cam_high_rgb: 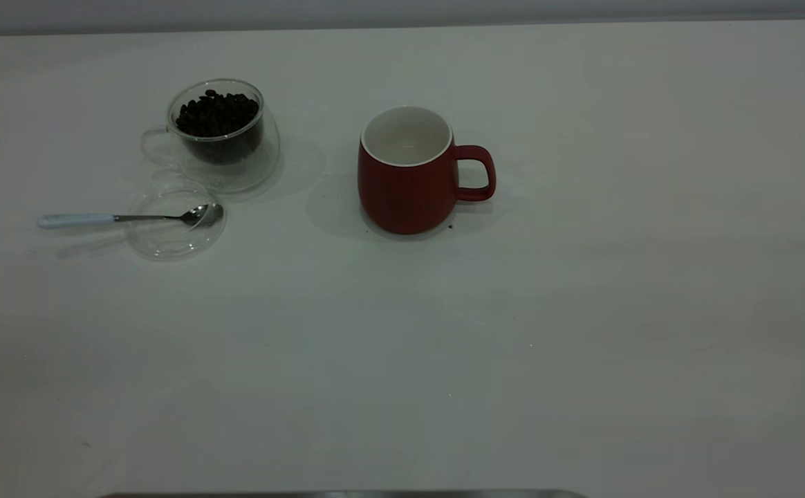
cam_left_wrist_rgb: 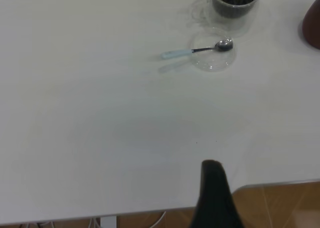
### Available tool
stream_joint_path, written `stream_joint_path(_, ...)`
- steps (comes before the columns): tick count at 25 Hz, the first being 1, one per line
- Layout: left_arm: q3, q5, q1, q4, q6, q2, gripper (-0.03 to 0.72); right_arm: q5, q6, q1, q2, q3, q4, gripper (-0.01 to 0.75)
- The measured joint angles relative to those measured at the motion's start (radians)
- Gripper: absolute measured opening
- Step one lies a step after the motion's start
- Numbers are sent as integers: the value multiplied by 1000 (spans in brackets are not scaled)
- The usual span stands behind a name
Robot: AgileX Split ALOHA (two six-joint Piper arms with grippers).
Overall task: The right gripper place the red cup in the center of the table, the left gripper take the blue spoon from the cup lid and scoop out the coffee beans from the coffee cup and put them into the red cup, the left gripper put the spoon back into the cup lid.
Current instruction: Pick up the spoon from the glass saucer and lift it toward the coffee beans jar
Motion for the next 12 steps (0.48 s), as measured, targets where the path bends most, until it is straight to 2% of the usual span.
stream_joint_path(12, -5, -3, 0, 0, -25, 9, 588, 0, 0, 0, 0, 0, 0, 587)
